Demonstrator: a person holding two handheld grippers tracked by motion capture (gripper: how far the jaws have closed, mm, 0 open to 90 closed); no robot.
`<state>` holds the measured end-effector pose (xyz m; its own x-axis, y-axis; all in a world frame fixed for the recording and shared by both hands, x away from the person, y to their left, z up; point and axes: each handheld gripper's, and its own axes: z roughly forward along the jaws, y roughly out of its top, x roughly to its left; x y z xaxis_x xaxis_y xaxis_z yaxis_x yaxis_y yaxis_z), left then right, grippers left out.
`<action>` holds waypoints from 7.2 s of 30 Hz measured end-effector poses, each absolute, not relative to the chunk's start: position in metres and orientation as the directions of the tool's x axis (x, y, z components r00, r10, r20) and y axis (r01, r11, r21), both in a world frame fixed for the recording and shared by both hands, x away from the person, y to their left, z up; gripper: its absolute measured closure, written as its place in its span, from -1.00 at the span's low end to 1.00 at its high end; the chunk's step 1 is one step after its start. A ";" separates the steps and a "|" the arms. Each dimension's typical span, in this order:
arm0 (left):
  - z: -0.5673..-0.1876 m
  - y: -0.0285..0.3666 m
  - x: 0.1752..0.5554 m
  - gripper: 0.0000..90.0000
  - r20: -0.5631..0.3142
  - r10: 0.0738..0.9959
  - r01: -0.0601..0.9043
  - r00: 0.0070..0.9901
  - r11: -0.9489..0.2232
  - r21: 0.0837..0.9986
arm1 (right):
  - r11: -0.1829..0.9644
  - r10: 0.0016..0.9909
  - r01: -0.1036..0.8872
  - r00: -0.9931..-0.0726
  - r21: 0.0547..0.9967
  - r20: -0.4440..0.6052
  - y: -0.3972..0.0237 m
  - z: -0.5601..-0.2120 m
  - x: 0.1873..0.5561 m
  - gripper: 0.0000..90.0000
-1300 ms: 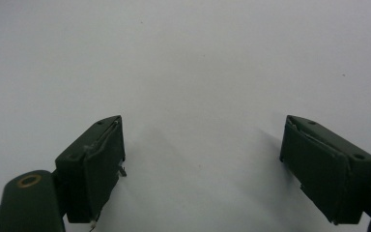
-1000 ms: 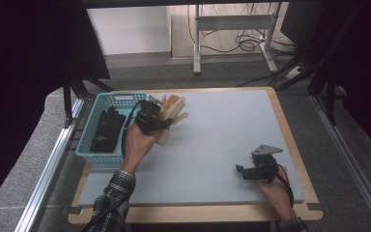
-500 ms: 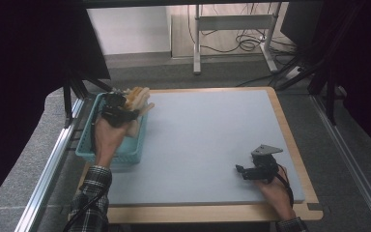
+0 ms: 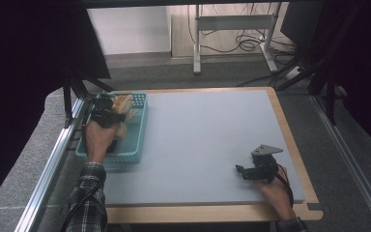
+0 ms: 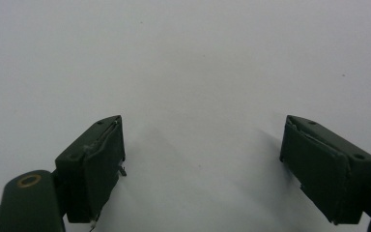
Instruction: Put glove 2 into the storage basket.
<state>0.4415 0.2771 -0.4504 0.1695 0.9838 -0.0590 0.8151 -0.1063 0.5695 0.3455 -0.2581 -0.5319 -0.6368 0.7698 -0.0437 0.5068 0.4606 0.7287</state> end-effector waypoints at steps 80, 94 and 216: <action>-0.469 0.269 0.446 -0.47 -0.076 0.959 0.787 0.275 -0.178 0.590 | 0.461 0.770 0.507 -0.637 0.729 -0.044 -0.258 -0.532 0.345 -0.66; -0.461 0.277 0.434 -0.63 -0.112 0.952 0.764 0.286 -0.156 0.626 | 0.461 0.770 0.507 -0.636 0.729 -0.044 -0.258 -0.532 0.345 -0.66; -0.473 0.118 0.343 -0.92 -0.106 0.716 0.510 0.690 -0.376 0.774 | 0.461 0.771 0.507 -0.636 0.729 -0.046 -0.258 -0.532 0.345 -0.66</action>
<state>0.3426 0.1184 -0.4729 0.6899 0.7161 -0.1060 0.5095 -0.3765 0.7737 0.3455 -0.2577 -0.5319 -0.6358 0.7705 -0.0458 0.5065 0.4612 0.7285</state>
